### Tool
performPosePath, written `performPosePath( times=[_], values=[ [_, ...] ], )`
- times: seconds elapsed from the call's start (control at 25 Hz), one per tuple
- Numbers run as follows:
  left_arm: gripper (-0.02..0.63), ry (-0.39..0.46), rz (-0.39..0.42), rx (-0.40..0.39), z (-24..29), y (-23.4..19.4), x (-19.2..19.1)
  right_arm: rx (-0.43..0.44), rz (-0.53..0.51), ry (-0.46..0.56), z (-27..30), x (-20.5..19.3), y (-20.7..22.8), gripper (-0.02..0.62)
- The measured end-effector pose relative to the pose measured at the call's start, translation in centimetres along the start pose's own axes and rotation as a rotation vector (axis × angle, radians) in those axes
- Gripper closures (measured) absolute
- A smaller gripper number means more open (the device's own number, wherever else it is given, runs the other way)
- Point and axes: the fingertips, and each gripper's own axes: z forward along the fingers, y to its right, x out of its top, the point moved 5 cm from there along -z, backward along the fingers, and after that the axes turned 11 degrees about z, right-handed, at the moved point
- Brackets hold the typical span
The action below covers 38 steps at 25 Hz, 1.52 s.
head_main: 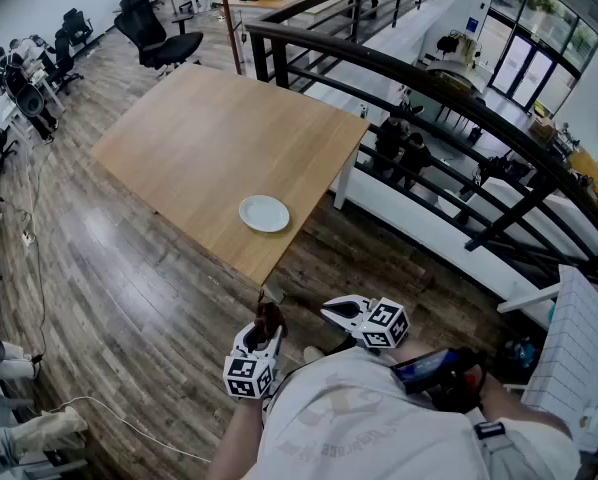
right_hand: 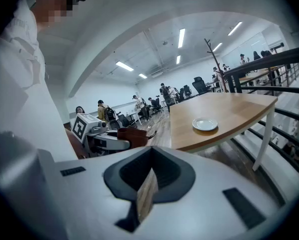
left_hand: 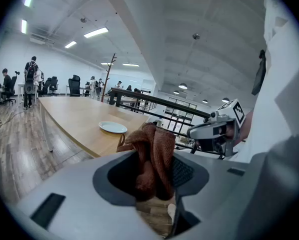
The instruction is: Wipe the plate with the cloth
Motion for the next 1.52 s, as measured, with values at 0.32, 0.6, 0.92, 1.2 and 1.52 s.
performPosePath(
  times=[0.32, 0.6, 0.92, 1.2, 1.52],
  values=[
    [0.436, 0.018, 0.022, 0.016, 0.3, -0.5, 1.1, -0.023, -0.004, 0.084, -0.4, 1.8, 1.2, 0.581],
    [0.436, 0.033, 0.029, 0.006, 2.0, -0.2, 2.3, -0.046, 0.002, 0.103, -1.1, 2.7, 3.0, 0.581],
    [0.436, 0.024, 0.024, -0.004, 1.8, 0.3, 2.1, -0.061, 0.016, 0.099, -0.9, 2.3, 3.0, 0.581],
    [0.436, 0.011, 0.02, -0.005, -0.4, -1.6, 2.7, -0.082, 0.034, 0.103, -0.1, 3.3, 1.1, 0.581],
    [0.436, 0.014, 0.038, -0.005, 2.4, -2.0, 2.5, -0.102, 0.035, 0.116, 0.4, 5.1, 5.0, 0.581]
  ],
)
